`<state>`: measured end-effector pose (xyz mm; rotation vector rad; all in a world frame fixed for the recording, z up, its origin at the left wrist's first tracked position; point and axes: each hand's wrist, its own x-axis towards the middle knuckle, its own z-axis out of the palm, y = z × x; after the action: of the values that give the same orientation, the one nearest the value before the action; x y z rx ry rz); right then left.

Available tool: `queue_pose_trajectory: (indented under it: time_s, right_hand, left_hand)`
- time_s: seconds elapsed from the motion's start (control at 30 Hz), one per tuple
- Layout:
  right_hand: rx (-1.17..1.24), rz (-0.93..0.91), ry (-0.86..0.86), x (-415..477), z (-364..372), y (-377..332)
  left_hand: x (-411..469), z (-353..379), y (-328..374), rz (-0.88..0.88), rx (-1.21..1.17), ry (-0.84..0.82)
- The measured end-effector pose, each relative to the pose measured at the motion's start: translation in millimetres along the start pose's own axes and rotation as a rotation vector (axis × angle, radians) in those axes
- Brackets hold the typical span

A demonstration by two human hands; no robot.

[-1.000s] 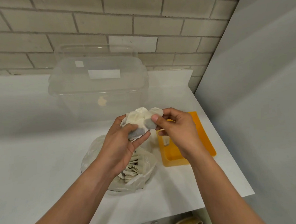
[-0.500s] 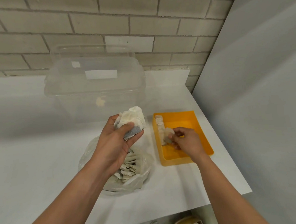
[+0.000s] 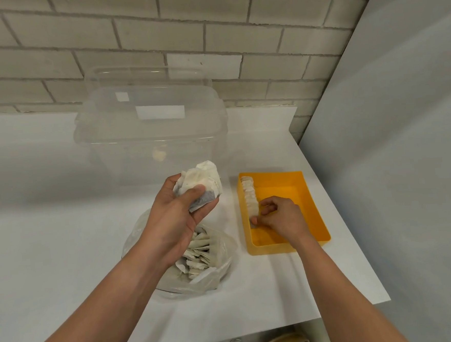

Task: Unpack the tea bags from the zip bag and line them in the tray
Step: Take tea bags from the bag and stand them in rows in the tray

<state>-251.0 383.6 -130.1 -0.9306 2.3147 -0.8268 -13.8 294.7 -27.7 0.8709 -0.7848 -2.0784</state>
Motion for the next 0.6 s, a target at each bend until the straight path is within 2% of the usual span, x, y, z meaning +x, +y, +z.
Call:
queue_pose_trajectory:
  time_s: [0.13, 0.3, 0.4, 0.5, 0.53, 0.6]
  right_hand:
    - [-0.132, 0.071, -0.058, 3, 2, 4]
    - [-0.193, 0.061, -0.059, 2, 4, 1]
    - [-0.212, -0.009, 0.059, -7, -7, -12]
    - [0.002, -0.176, 0.232, -28, -18, -48]
    - [0.149, -0.211, 0.236, -37, -21, -64]
    - [0.420, -0.226, 0.115, -58, -25, -96]
  left_hand:
    - [0, 0, 0, 0.002, 0.002, 0.006]
    - [-2, 0, 1, 0.014, 0.040, -0.001]
    - [-2, 0, 0, 0.026, 0.046, -0.001]
    - [0, 0, -2, 0.041, 0.048, 0.004]
    - [0, 0, -3, 0.046, 0.049, 0.002]
    - [0, 2, -5, 0.063, 0.056, -0.011]
